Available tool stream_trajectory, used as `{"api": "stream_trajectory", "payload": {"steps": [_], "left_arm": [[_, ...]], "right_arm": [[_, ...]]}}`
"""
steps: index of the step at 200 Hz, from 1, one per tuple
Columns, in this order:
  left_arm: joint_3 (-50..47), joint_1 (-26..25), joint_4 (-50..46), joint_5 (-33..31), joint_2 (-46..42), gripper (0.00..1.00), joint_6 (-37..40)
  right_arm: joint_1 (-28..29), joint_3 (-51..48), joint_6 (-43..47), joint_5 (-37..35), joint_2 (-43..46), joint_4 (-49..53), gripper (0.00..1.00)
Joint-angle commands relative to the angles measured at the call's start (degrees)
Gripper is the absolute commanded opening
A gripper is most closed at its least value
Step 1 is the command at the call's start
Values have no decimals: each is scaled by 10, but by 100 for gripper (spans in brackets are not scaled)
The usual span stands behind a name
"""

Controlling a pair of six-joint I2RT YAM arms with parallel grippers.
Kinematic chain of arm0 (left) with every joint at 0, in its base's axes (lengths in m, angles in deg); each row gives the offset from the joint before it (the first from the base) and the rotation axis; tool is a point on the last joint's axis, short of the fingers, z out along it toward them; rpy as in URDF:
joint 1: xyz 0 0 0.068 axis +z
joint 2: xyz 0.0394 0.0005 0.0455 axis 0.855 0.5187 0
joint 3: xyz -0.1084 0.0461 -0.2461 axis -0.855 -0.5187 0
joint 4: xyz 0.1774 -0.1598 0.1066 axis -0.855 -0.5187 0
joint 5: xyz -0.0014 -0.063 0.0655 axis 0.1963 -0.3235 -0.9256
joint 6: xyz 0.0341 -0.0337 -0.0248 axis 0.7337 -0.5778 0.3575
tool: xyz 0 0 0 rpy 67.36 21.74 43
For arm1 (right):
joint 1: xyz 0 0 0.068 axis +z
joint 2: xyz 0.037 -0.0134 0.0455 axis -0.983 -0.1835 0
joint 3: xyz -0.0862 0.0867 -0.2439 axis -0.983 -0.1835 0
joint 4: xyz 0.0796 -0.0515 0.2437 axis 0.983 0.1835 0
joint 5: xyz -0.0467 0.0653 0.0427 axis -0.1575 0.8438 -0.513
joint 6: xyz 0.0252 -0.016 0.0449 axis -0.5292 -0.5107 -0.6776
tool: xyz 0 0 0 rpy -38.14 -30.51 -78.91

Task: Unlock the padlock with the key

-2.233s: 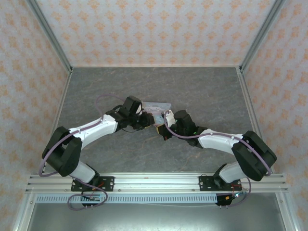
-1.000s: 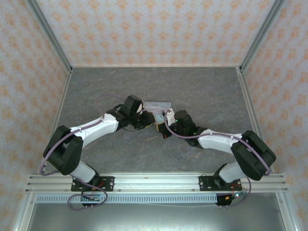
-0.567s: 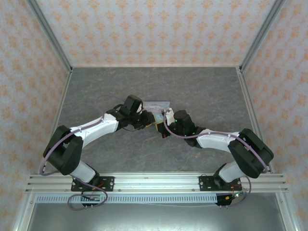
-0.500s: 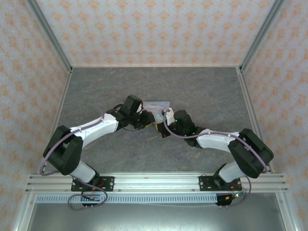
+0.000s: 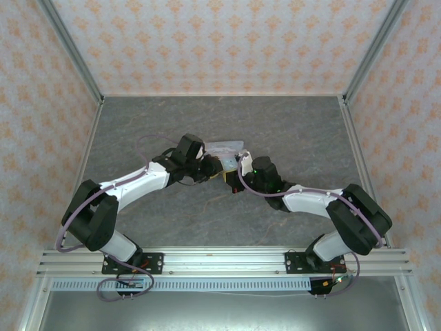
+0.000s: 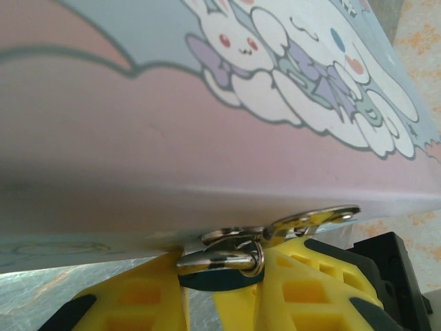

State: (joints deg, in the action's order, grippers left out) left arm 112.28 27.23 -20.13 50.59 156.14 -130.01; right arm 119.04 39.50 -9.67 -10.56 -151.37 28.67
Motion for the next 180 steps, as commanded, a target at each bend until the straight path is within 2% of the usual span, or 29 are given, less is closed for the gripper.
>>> {"api": "stream_trajectory", "payload": {"steps": [1,44,93,161,180], "left_arm": [[8,-19,-8,39,-3,23,-2],[8,-19,6,42,3,23,-14],[-3,-19,18,35,22,22,-17],[-58,-19,97,25,67,22,-42],[-68,-19,115,22,75,27,-47]], "right_arm": [[-6,26,-14,12,11,-145,0],[-21,19,-59,32,-1,-209,0],[-22,1,-51,32,-29,-181,0],[-21,-46,-80,15,-85,-220,0],[-21,-55,-90,9,-95,-234,0]]}}
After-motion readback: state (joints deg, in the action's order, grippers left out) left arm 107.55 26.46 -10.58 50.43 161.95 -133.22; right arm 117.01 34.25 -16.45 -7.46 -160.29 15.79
